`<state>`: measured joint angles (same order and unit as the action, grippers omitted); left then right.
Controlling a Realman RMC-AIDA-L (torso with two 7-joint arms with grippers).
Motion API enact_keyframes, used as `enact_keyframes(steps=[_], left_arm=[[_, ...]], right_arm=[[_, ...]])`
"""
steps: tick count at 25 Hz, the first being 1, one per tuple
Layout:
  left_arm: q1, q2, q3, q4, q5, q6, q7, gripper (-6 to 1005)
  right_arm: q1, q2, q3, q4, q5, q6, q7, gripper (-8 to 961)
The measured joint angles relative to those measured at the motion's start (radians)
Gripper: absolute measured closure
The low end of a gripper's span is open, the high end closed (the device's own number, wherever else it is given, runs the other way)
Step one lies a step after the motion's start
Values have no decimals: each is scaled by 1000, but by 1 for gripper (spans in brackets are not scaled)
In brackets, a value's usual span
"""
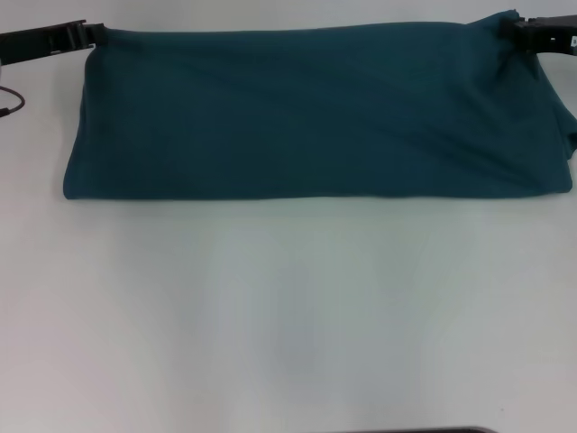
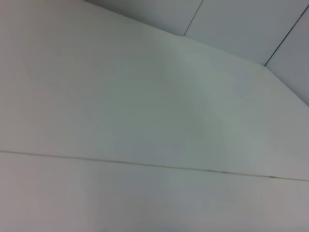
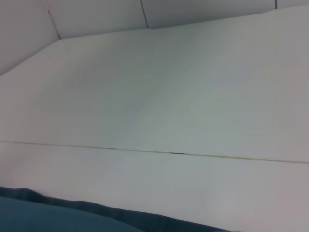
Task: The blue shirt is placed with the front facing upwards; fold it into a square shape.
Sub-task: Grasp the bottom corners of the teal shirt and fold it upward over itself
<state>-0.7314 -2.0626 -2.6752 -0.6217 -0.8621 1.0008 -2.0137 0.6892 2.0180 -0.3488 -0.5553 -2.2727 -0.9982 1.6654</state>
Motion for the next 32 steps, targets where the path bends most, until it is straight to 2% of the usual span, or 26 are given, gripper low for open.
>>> enact_keyframes(steps=[20, 32], left_arm=[[-30, -1, 3, 16, -1, -69, 0, 1001], [-51, 0, 11, 19, -19, -85, 0, 978]], right_arm=[[34, 1, -25, 18, 1, 80, 8, 867], [36, -8, -26, 28, 10, 100, 2, 856]])
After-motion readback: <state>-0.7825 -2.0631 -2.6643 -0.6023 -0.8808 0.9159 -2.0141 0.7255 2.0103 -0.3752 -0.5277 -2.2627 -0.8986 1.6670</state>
